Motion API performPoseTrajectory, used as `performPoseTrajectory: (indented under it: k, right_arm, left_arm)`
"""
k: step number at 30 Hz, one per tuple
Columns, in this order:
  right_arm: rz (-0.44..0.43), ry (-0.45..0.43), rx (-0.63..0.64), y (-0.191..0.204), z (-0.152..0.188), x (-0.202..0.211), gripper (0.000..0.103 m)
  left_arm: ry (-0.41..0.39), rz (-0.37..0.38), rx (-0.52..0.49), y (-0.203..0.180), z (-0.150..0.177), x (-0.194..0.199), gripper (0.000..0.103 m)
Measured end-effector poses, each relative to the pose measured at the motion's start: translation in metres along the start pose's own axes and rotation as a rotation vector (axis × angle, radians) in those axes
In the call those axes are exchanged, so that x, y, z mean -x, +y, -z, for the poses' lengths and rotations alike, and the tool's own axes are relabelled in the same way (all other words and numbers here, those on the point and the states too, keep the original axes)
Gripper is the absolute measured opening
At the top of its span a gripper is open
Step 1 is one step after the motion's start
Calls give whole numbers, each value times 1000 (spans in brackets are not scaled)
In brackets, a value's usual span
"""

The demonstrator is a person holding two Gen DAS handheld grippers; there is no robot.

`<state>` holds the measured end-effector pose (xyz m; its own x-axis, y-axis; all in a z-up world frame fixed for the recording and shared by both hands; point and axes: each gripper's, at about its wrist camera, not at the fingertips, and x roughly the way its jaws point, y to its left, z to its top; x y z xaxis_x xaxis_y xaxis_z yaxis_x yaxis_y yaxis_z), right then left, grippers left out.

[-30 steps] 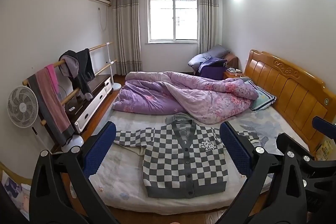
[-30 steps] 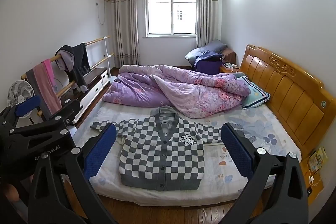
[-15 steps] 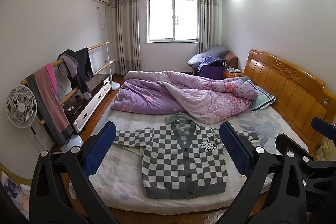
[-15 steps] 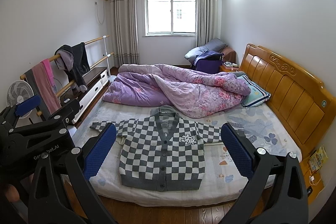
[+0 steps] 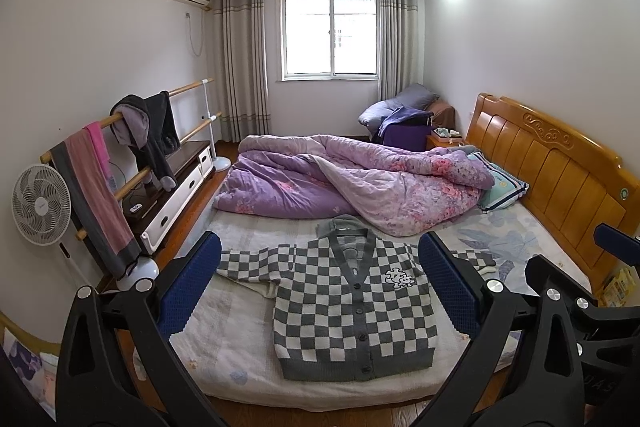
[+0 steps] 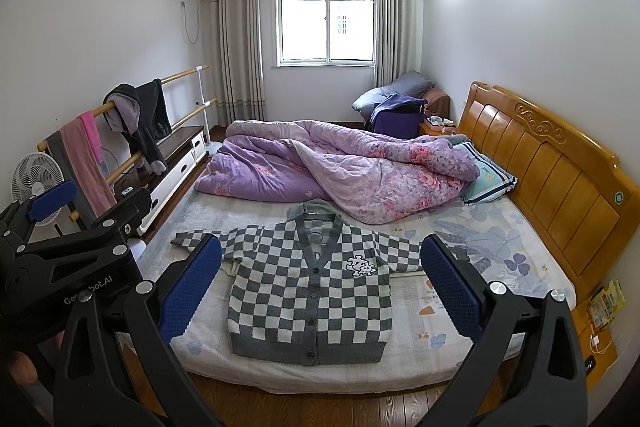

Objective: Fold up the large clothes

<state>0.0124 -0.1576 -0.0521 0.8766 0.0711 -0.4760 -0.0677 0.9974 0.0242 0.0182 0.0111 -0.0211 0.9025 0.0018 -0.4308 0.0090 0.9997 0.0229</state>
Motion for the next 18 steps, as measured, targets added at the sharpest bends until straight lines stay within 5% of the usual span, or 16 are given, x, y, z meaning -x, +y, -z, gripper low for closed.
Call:
performPoseTrajectory:
  k: [18]
  right_arm:
    - [5, 9, -2, 3, 6, -14, 96]
  left_arm:
    - [7, 10, 0, 3, -1, -10, 98]
